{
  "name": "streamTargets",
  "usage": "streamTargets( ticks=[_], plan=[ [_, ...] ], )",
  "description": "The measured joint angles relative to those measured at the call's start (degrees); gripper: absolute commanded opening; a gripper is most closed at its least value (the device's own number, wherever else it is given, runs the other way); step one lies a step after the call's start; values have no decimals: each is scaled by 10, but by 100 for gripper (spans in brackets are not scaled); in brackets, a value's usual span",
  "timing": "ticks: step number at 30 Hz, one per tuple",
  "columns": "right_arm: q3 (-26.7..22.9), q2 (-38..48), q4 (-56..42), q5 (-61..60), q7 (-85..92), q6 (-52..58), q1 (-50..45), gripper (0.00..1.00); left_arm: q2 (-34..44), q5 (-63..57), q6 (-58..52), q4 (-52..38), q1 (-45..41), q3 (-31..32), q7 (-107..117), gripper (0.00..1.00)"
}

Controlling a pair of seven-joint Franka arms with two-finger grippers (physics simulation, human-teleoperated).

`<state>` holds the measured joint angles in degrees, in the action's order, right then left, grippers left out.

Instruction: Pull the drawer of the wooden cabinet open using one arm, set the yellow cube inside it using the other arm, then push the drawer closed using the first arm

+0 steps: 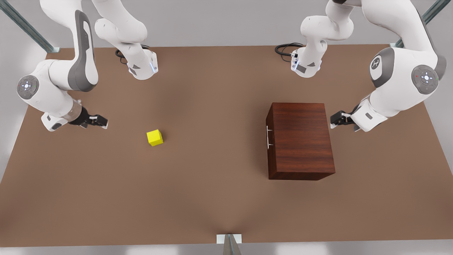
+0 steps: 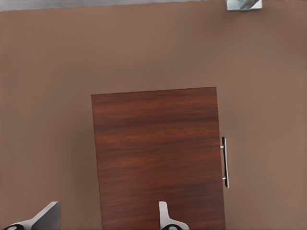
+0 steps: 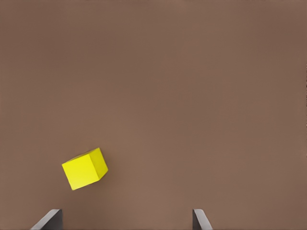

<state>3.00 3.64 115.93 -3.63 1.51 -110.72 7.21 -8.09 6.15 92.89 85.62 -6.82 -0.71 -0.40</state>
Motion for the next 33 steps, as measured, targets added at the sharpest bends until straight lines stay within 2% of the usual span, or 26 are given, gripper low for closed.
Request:
streamTargets(
  ticks=[4, 8, 14, 24, 33],
  plan=[
    [-3, -15, -37, 2, -2, -4, 4, 100, -8, -11, 9, -6, -27, 0, 5, 100],
    [2, -33, -61, 4, -82, 13, 16, 100, -30, -32, 4, -3, -131, 1, 29, 100],
    [9, -64, -60, 6, -235, -15, 27, 100, -129, -99, 2, -58, -325, 2, 109, 100],
    [25, -96, -37, 8, -460, -70, -50, 100, -254, -219, 41, -71, -367, 1, 265, 100],
    [24, -96, -12, 7, -601, -105, -34, 100, -280, -322, 53, -26, -372, -2, 354, 100]
  ],
)
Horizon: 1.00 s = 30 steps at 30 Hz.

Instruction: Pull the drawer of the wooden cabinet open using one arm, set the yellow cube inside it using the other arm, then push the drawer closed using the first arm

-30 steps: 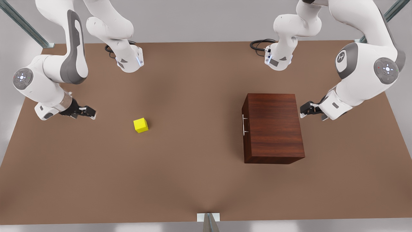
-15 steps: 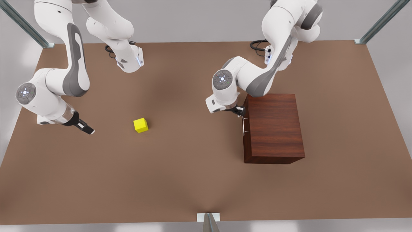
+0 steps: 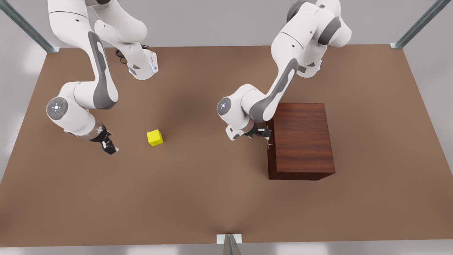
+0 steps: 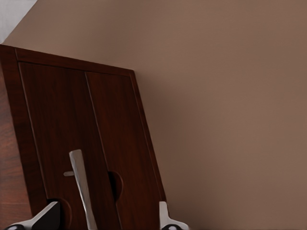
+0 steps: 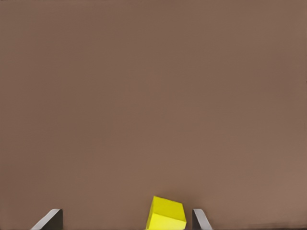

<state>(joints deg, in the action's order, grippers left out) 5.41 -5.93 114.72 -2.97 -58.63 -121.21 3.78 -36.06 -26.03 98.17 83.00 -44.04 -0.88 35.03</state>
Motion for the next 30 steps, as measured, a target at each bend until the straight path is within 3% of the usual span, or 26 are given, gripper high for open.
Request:
streamTargets(
  ticks=[10, 30],
  plan=[
    [1, 2, 84, -1, -104, -50, -21, 100, -21, -15, 14, 3, 3, -1, 63, 100],
    [1, -47, 156, -21, -212, -166, -61, 100, -35, 7, 56, -14, -1, 2, 127, 100]
  ],
)
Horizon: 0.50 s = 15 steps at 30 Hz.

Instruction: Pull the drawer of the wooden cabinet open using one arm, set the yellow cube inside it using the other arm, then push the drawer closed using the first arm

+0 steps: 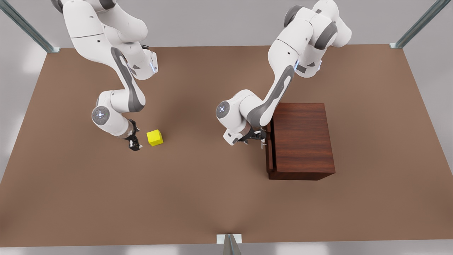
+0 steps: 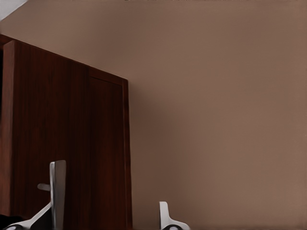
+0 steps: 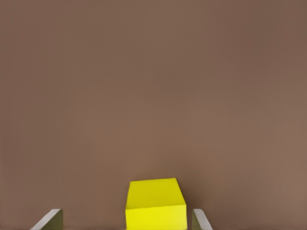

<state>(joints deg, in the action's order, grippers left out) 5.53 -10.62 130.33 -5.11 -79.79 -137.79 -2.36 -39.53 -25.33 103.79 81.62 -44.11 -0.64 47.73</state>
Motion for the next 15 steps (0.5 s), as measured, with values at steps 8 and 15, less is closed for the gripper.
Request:
streamTargets(
  ticks=[8, 15],
  plan=[
    [0, -3, 19, -1, -19, -31, 0, 100, -4, 1, 15, -7, -11, 1, 23, 100],
    [0, -12, 32, 2, -29, -54, -12, 100, -6, 2, 22, -16, -15, 7, 37, 100]
  ],
)
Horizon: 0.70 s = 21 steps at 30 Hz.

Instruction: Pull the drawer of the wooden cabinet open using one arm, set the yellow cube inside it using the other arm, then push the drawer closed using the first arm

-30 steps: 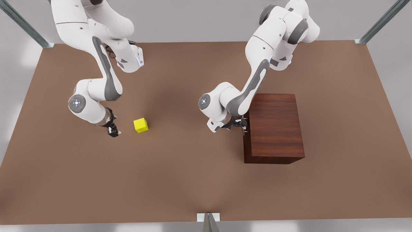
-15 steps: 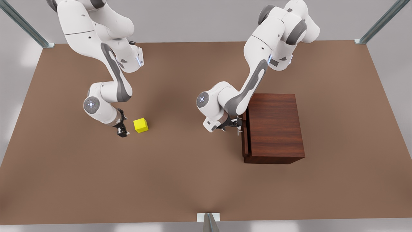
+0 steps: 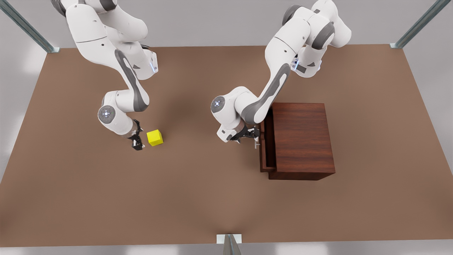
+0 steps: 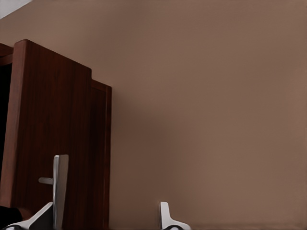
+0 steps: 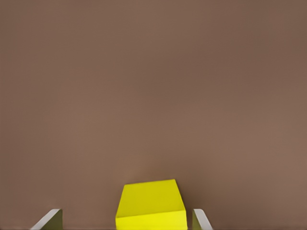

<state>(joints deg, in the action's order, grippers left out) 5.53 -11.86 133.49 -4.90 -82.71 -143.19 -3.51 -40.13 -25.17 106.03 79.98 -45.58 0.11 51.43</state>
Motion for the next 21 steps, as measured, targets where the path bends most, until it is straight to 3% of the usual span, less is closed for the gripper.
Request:
streamTargets(
  ticks=[21],
  plan=[
    [16, -53, 5, 42, -8, -12, -15, 100, -8, 9, 29, -5, -30, 1, 44, 100]
  ],
)
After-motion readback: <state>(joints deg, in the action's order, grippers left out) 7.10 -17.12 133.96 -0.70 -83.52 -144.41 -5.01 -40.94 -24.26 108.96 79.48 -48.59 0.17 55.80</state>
